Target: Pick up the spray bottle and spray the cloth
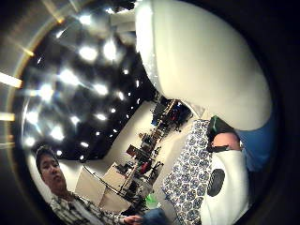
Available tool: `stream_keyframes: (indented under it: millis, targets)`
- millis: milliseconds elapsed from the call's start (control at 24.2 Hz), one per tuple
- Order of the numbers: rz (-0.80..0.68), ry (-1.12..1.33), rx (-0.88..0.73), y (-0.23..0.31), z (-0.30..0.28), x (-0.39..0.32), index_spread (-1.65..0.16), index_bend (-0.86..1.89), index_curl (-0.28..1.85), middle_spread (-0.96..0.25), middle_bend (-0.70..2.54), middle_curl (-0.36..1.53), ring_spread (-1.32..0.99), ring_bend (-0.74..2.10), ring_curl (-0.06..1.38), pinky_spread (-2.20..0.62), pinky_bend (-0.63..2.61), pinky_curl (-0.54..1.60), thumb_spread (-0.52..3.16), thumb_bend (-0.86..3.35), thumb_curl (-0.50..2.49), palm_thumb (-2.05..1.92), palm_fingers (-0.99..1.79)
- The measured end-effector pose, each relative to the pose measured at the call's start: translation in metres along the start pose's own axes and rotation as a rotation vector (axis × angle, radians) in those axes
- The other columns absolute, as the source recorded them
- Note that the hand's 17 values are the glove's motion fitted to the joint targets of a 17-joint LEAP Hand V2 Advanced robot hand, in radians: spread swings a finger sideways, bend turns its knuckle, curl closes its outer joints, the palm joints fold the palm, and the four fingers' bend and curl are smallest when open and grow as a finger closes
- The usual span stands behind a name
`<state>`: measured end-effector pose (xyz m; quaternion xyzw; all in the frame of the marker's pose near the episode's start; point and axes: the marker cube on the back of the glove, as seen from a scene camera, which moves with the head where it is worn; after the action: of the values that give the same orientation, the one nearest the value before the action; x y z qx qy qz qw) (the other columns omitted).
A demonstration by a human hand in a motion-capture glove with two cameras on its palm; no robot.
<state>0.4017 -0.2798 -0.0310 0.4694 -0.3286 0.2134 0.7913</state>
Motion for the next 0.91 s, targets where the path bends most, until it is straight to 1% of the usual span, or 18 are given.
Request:
stream_keyframes:
  millis: [124, 372, 910]
  targets:
    - [0.005, -0.001, 0.021, -0.001, 0.0, -0.001, -0.26, 0.18, 0.27, -0.12, 0.52, 0.46, -0.15, 0.65, 0.4, -0.05, 0.61, 0.3, 0.65, 0.0, 0.61, 1.08, 1.18]
    - [0.01, 0.009, 0.051, -0.002, -0.003, -0.002, -0.28, 0.26, 0.34, -0.15, 0.57, 0.49, -0.2, 0.63, 0.42, -0.09, 0.53, 0.3, 0.5, -0.02, 0.65, 1.11, 1.27]
    - [0.025, 0.016, 0.004, -0.013, 0.002, 0.004, -0.28, 0.3, 0.44, -0.16, 0.6, 0.52, -0.22, 0.63, 0.45, -0.12, 0.49, 0.32, 0.3, -0.02, 0.71, 1.13, 1.28]
